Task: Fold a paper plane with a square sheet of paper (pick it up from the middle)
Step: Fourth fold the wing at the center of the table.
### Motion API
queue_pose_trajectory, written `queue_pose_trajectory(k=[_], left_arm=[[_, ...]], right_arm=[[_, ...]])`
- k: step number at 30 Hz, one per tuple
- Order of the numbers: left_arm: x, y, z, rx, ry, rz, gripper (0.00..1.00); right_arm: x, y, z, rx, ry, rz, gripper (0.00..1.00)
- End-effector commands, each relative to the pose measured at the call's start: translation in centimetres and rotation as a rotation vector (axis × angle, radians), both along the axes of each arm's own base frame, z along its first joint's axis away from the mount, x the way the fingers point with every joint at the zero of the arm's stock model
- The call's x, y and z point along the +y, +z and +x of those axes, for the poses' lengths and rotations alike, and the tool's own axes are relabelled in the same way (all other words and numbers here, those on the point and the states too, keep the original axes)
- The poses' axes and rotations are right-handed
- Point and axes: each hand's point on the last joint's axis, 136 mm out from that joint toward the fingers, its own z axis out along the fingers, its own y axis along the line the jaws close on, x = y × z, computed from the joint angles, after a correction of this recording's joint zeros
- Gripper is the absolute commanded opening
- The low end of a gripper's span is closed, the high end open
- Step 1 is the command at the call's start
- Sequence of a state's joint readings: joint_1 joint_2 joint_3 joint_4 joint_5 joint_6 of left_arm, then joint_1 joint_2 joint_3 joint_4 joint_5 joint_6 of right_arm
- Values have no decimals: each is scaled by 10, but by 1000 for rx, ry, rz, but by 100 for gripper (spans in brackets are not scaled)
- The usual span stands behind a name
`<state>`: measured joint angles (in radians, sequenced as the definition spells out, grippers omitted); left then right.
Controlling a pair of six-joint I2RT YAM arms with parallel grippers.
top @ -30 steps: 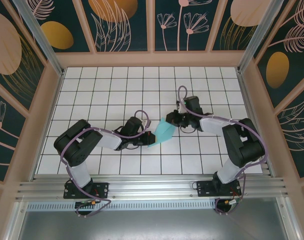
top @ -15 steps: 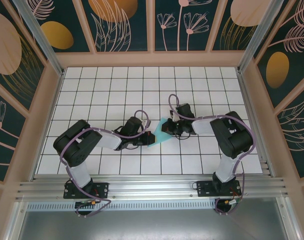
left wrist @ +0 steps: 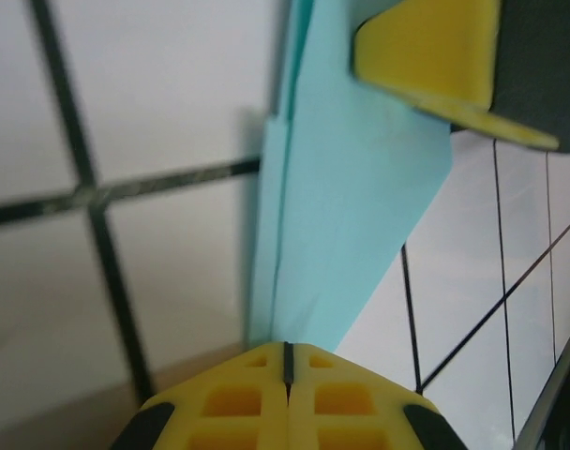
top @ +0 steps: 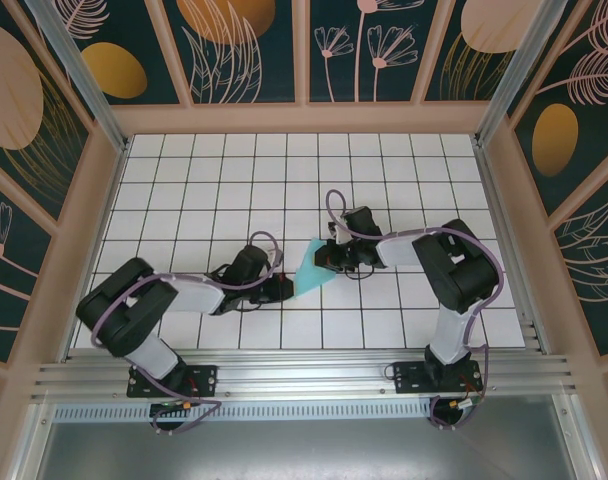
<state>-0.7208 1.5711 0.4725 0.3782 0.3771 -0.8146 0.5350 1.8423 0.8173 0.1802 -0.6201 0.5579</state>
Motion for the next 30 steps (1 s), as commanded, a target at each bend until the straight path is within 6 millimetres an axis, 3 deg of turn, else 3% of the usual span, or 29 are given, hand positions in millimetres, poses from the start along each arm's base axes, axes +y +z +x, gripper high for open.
queue_pose_trajectory(k=[1, 5, 7, 9, 12, 17, 18, 23, 30], left_arm=[[12, 9, -8, 43, 15, 57, 6], [-6, 49, 11, -45, -5, -14, 8], [-20, 61, 20, -62, -20, -60, 5], [-32, 61, 25, -48, -41, -85, 1], [-38, 45, 36, -19, -15, -68, 0], [-51, 31, 35, 36, -57, -82, 0], [-49, 18, 33, 55, -60, -59, 0], [-17, -33, 24, 112, -15, 138, 0], [12, -58, -3, 154, -15, 218, 0]], right_arm=[[-16, -29, -10, 51, 2, -105, 9], [-15, -34, -11, 60, -4, -95, 9], [-13, -35, -11, 70, -9, -85, 9], [-14, -35, -13, 69, -18, -84, 9], [-17, -41, -14, 82, -21, -97, 9], [-17, -47, -17, 96, -9, -103, 9], [-16, -47, -17, 99, -6, -102, 10], [-16, -43, -13, 91, -11, -110, 10], [-43, -40, 14, 60, -90, -159, 10]])
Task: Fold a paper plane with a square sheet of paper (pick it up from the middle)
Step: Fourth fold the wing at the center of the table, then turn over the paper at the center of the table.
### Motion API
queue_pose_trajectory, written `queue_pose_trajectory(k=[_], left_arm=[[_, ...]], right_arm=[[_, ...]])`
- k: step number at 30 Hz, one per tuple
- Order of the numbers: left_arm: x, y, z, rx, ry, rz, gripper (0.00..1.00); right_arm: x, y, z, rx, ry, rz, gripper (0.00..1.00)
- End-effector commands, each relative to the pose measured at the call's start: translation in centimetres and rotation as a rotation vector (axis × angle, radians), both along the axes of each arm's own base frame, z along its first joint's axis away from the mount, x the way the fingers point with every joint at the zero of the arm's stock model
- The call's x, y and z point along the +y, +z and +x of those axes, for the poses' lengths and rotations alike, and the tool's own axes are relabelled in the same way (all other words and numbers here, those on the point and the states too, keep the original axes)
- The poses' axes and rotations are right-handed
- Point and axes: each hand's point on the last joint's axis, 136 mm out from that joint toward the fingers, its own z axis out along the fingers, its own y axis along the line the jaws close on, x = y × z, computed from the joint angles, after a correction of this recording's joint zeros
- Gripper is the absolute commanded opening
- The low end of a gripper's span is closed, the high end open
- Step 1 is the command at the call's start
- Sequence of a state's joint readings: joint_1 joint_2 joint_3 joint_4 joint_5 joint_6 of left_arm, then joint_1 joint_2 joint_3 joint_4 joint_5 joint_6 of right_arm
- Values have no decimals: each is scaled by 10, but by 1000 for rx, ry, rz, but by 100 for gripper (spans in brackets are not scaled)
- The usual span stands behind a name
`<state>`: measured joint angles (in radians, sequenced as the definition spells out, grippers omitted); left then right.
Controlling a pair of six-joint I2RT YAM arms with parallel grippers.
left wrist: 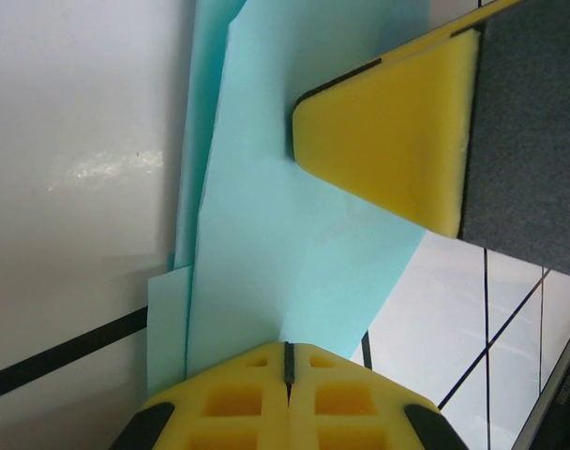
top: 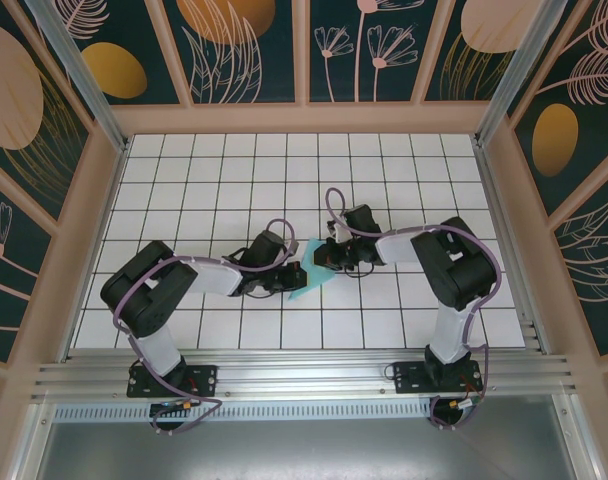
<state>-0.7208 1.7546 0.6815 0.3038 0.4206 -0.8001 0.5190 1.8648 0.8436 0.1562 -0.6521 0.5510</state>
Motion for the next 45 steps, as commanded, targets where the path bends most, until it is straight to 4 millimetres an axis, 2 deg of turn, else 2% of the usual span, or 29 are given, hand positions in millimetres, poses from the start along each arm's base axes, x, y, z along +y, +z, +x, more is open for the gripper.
queue_pose_trajectory(k=[1, 5, 8, 13, 16, 18, 21, 23, 25, 26, 28, 30, 32, 36, 41, 45], left_arm=[[48, -54, -33, 107, 16, 210, 0], [55, -57, -40, 108, 19, 220, 0], [53, -55, -41, 105, 13, 203, 0], [48, -48, -39, 92, 0, 178, 0], [42, -40, -35, 81, -4, 155, 0], [35, -31, -32, 71, -7, 118, 0], [14, 10, -16, 6, -21, 26, 0], [6, 37, -4, -46, -13, -13, 3], [5, 59, 7, -101, 11, -18, 13], [6, 69, 13, -128, 23, -12, 15], [12, 78, 22, -167, 43, 35, 19], [24, 76, 29, -190, 62, 96, 25], [30, 69, 34, -191, 62, 132, 29], [24, 58, 37, -167, 17, 150, 24], [38, 38, 43, -174, 42, 255, 26], [39, 26, 39, -154, 16, 273, 28]], right_arm=[[-48, -38, 17, 35, -109, -160, 10], [-69, -35, 41, 18, -172, -136, 11], [-83, -32, 58, 12, -203, -141, 12], [-95, -20, 81, -16, -231, -157, 13], [-98, -5, 91, -38, -246, -137, 13], [-97, 14, 92, -64, -244, -116, 15], [-93, 42, 78, -96, -247, -60, 19], [-92, 48, 60, -90, -266, -43, 24], [-88, 57, 45, -98, -282, -11, 30], [-86, 59, 35, -94, -291, -5, 34], [-78, 61, 17, -86, -291, 11, 36], [-69, 58, -3, -70, -299, 9, 42], [-60, 54, -21, -50, -293, 18, 44], [-51, 44, -45, 8, -328, 53, 47], [-36, 38, -59, 50, -309, 97, 49], [-23, 36, -59, 56, -288, 96, 49]])
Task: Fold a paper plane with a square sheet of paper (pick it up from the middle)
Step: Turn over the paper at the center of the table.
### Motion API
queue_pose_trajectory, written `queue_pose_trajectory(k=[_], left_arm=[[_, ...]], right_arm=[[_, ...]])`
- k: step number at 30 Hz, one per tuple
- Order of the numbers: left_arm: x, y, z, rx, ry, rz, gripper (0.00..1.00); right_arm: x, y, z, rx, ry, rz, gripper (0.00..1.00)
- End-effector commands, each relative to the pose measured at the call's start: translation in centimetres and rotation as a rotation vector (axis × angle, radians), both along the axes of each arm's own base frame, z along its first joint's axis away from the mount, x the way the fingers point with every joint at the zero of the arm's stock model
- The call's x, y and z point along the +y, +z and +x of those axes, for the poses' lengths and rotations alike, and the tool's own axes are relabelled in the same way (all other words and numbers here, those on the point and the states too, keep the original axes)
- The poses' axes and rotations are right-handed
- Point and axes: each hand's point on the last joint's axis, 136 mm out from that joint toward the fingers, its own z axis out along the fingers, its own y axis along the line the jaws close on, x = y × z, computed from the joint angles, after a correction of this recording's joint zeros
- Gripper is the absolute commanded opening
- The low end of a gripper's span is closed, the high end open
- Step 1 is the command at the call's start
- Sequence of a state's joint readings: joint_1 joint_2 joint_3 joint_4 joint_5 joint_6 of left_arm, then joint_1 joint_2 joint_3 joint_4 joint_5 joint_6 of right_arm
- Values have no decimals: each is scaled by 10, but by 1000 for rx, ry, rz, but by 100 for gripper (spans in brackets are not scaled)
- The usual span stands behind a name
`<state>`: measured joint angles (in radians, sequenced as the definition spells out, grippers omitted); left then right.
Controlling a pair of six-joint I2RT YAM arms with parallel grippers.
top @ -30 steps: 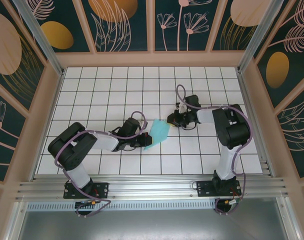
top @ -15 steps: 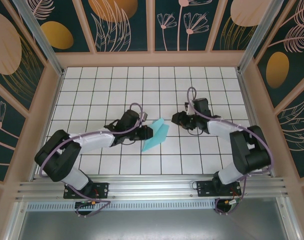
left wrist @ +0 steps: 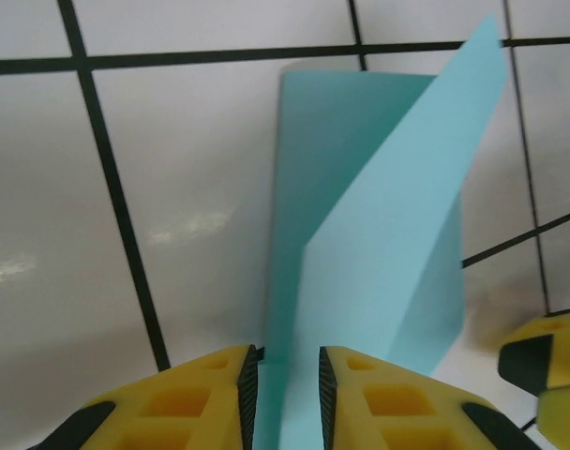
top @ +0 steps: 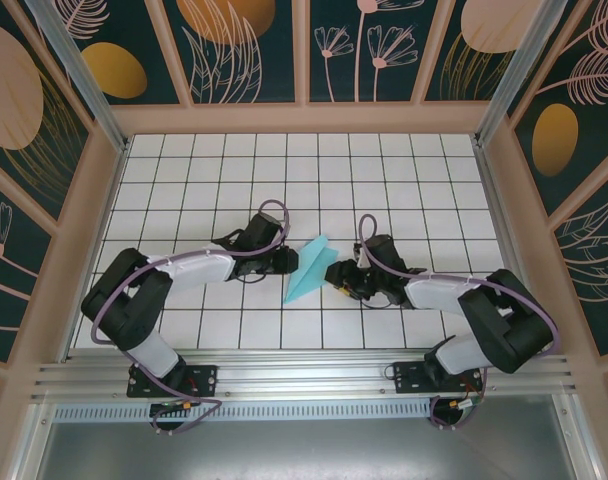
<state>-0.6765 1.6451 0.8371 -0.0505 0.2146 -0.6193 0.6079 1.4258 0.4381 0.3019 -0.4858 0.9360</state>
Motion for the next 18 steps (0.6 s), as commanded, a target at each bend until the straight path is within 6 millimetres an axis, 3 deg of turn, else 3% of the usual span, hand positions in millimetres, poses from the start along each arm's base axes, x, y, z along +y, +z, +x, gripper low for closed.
queue_pose_trajectory(k=[1, 5, 18], left_arm=[[2, -8, 0, 1, -28, 40, 28], [-2, -13, -5, 25, -52, 24, 31], [-3, -26, -17, 73, -80, 4, 33]], right_arm=[[11, 4, 11, -9, -33, 20, 49], [6, -5, 15, 17, -85, -9, 49], [19, 3, 32, 10, -129, 54, 47]])
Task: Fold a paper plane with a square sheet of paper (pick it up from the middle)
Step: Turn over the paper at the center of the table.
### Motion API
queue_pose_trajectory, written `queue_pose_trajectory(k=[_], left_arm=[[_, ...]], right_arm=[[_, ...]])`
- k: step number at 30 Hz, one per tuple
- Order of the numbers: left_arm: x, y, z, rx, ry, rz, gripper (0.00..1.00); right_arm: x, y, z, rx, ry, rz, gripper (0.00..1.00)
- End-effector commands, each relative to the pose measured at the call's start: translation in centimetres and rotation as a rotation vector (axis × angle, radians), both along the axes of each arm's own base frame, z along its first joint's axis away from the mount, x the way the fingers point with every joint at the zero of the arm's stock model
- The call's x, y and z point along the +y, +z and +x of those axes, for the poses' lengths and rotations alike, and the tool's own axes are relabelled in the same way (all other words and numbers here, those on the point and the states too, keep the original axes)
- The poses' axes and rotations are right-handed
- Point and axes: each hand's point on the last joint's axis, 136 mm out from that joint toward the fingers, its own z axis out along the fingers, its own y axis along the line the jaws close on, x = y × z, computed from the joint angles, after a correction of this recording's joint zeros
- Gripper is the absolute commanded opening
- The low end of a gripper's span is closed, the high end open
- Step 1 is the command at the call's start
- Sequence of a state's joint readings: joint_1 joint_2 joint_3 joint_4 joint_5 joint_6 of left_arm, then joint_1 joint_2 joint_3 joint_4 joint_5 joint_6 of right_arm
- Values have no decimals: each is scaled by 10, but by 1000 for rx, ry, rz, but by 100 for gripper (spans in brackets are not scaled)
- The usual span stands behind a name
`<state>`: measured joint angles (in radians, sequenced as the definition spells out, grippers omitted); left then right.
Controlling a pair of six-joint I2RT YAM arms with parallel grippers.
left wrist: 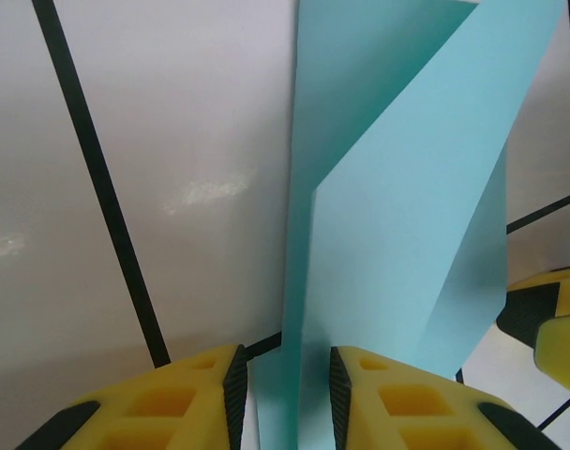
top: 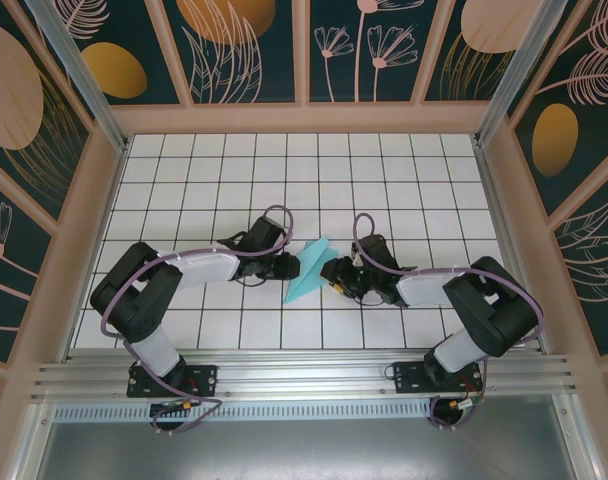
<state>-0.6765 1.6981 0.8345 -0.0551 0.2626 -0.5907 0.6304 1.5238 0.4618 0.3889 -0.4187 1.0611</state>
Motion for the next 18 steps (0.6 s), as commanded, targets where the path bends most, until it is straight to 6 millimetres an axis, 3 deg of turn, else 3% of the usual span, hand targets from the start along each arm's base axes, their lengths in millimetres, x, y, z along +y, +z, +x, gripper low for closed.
queue_pose_trajectory(k=[1, 12, 13, 18], left_arm=[[-1, -7, -8, 21, -31, -17, 33], [-4, -11, -17, 62, -17, -59, 26], [-1, -21, -19, 86, -12, -43, 26], [1, -25, -21, 96, -1, -34, 25]], right_arm=[[13, 16, 17, -49, -27, 55, 47], [28, 21, 29, -74, -8, 102, 47], [30, 22, 31, -83, 0, 110, 47], [42, 21, 35, -100, 46, 119, 46]])
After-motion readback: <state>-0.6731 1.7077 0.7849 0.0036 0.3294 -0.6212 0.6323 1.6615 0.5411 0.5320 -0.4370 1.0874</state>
